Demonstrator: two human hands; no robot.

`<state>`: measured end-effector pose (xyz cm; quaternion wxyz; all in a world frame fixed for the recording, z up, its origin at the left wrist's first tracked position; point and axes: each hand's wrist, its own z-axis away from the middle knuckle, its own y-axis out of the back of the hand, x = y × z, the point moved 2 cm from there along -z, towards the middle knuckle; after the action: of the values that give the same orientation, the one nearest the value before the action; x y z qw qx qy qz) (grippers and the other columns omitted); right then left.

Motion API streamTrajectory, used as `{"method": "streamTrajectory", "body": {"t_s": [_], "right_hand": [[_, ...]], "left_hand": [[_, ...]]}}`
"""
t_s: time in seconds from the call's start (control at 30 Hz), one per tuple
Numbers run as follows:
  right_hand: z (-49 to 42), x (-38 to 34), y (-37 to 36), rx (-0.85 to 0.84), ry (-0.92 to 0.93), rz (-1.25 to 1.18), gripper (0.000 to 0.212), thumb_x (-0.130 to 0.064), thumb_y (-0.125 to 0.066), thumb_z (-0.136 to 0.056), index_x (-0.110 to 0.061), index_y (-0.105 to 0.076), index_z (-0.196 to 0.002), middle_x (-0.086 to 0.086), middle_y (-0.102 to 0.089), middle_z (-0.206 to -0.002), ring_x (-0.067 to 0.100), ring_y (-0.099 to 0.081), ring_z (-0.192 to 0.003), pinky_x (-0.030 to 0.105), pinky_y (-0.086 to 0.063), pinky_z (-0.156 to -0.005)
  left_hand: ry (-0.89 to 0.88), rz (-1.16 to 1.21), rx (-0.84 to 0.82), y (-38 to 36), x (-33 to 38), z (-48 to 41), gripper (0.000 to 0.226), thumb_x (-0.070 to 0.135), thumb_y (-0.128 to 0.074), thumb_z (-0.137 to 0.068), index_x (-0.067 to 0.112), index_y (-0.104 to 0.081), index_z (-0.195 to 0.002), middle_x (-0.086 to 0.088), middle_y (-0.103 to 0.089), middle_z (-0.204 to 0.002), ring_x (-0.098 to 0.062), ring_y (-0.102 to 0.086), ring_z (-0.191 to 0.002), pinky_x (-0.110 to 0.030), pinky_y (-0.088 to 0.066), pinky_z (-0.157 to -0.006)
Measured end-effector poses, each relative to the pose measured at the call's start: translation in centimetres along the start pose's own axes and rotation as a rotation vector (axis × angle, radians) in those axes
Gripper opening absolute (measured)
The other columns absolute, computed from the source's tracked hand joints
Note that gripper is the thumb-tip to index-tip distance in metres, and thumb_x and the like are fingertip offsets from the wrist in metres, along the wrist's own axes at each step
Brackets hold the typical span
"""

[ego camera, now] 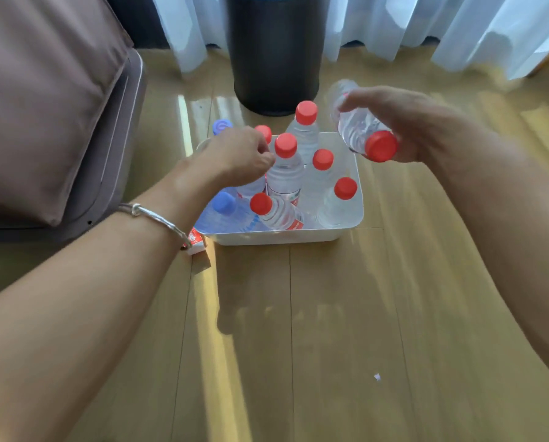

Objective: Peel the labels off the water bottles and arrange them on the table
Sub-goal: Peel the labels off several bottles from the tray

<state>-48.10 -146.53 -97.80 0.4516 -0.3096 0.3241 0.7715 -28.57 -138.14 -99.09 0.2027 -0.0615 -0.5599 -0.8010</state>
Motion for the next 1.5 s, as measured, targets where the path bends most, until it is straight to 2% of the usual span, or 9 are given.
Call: {"method": "streamTrajectory", "body": {"t_s": [0.2, 0.4, 0.53, 0.7, 0.87, 0.97, 1.13, 1.37, 1.5], "right_hand": [[-0.3, 1.3, 1.0, -0.049, -0.165, 0.397, 0.034, -0.032, -0.072, -0.084, -0.015, -0.054, -0.107, 0.01, -0.061, -0.1, 0.023, -0.065, -0.079, 0.029, -0.051, -0.058], [-0.9, 2.7, 1.1, -0.132, -0.243, 0.327, 0.019, -0.016, -0.065, -0.087, -0.01, -0.055, -0.103, 0.008, -0.052, -0.091, 0.022, -0.058, -0.081, 0.034, -0.055, -0.069], [-2.1, 2.2, 0.5, 0.007, -0.018, 0.039, 0.022, 0.004, -0.055, -0.087, -0.005, -0.057, -0.108, 0.013, -0.053, -0.122, 0.029, -0.065, -0.094, 0.033, -0.059, -0.071], [-2.4, 1.8, -2.1, 0.058, 0.185, 0.153, 0.028, 0.001, -0.051, -0.09, 0.0, -0.065, -0.114, 0.01, -0.056, -0.101, 0.02, -0.055, -0.087, 0.031, -0.052, -0.08], [-2.5, 3.2, -2.6, 0.048, 0.177, 0.375, 0.031, -0.007, -0.052, -0.086, 0.007, -0.064, -0.111, 0.013, -0.057, -0.09, 0.021, -0.051, -0.083, 0.037, -0.048, -0.074], [-1.9, 2.8, -2.7, 0.149, 0.332, 0.41, 0.022, -0.008, -0.049, -0.088, -0.011, -0.07, -0.087, 0.009, -0.068, -0.089, 0.019, -0.063, -0.084, 0.037, -0.056, -0.076], [0.5, 1.4, -4.9, -0.075, 0.609, 0.375, 0.023, -0.003, -0.051, -0.085, -0.021, -0.065, -0.081, -0.006, -0.063, -0.076, 0.0, -0.061, -0.062, 0.021, -0.049, -0.06], [1.1, 1.6, -5.6, -0.618, 0.392, 0.079, 0.034, -0.016, -0.054, -0.09, -0.033, -0.06, -0.119, 0.003, -0.068, -0.12, 0.015, -0.066, -0.108, 0.035, -0.051, -0.094], [2.1, 1.4, -6.5, -0.595, 0.479, 0.259, 0.035, -0.027, -0.071, -0.088, -0.026, -0.06, -0.121, 0.003, -0.069, -0.117, 0.017, -0.067, -0.107, 0.04, -0.052, -0.101]], "left_hand": [[0.058, 0.002, -0.23, -1.7, -0.3, -0.1, 0.024, 0.028, -0.046, -0.099, 0.013, -0.062, -0.108, -0.007, -0.067, -0.096, -0.021, -0.066, -0.084, -0.025, -0.048, -0.054], [0.088, -0.06, -0.379, -2.4, -0.8, -0.1, 0.028, 0.033, -0.046, -0.1, 0.015, -0.061, -0.115, -0.004, -0.062, -0.091, -0.017, -0.063, -0.078, -0.027, -0.054, -0.062], [0.104, -0.048, -0.463, -3.1, -0.7, 0.0, 0.031, 0.035, -0.05, -0.098, 0.016, -0.058, -0.121, -0.002, -0.065, -0.098, -0.02, -0.071, -0.084, -0.031, -0.06, -0.07], [0.081, -0.037, -0.445, -4.0, -0.7, 0.3, 0.043, 0.029, -0.061, -0.093, 0.013, -0.052, -0.132, -0.004, -0.065, -0.095, -0.018, -0.071, -0.077, -0.028, -0.06, -0.066], [-0.012, -0.007, -0.322, -5.1, -0.8, 1.0, 0.015, 0.028, -0.054, -0.092, 0.014, -0.055, -0.088, -0.006, -0.061, -0.08, -0.018, -0.061, -0.064, -0.022, -0.048, -0.051], [-0.055, -0.021, -0.205, -4.7, -0.3, 1.1, 0.027, 0.025, -0.051, -0.089, 0.015, -0.043, -0.065, -0.003, -0.047, -0.063, -0.021, -0.047, -0.06, -0.026, -0.035, -0.051], [-0.119, 0.07, 0.056, 0.5, 1.5, 1.6, 0.033, 0.032, -0.059, -0.082, 0.013, -0.047, -0.059, -0.004, -0.042, -0.062, -0.017, -0.039, -0.057, -0.029, -0.032, -0.052], [-0.112, 0.488, 0.458, 6.1, -0.1, 2.2, 0.044, 0.044, -0.058, -0.079, 0.017, -0.037, -0.05, 0.008, -0.028, -0.043, -0.009, -0.026, -0.045, -0.028, -0.025, -0.049], [-0.039, 0.742, 0.591, 6.2, -0.6, 1.9, 0.069, 0.062, -0.056, -0.066, -0.007, -0.058, -0.066, -0.005, -0.05, -0.059, -0.014, -0.039, -0.054, -0.03, -0.033, -0.056]]}}
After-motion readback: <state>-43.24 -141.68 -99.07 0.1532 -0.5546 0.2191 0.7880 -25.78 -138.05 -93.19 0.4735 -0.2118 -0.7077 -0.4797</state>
